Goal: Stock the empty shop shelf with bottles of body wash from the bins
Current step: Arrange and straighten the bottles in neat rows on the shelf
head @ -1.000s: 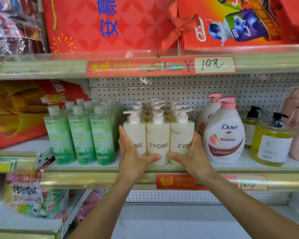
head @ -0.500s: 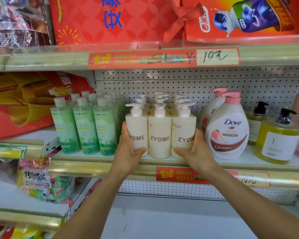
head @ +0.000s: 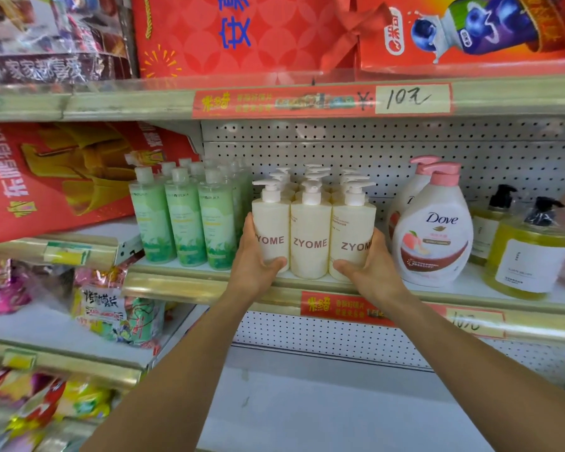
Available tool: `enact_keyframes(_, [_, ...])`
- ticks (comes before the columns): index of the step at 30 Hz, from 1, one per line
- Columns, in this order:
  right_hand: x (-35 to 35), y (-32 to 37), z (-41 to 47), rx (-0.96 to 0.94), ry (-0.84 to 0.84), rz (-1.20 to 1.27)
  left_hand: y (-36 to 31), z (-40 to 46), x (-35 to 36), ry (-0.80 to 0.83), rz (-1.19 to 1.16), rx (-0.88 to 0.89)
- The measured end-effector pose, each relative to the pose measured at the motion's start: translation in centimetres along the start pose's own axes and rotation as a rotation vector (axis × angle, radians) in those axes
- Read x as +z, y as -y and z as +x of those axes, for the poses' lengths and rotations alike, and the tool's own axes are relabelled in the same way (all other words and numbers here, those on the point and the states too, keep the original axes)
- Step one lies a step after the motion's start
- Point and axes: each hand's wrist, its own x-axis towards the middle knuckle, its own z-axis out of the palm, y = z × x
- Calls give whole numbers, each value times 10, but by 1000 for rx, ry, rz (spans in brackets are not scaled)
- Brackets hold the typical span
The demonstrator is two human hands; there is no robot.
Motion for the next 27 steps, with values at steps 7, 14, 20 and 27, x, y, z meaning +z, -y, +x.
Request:
enact_keyframes(7, [6,3,0,-27,-44,39,5,0,-3,79,-83,41])
enact_keyframes(14, [43,3,-14,-62,-340,28,28,-18,-53,244,-1,176])
enact_keyframes(20, [93,42,-36,-304,-486,-227,49,-10,-121,43,35,409])
enact_keyframes(27, [174,101,-52,-342,-68,-135,77,25,-178,-279,-152,291])
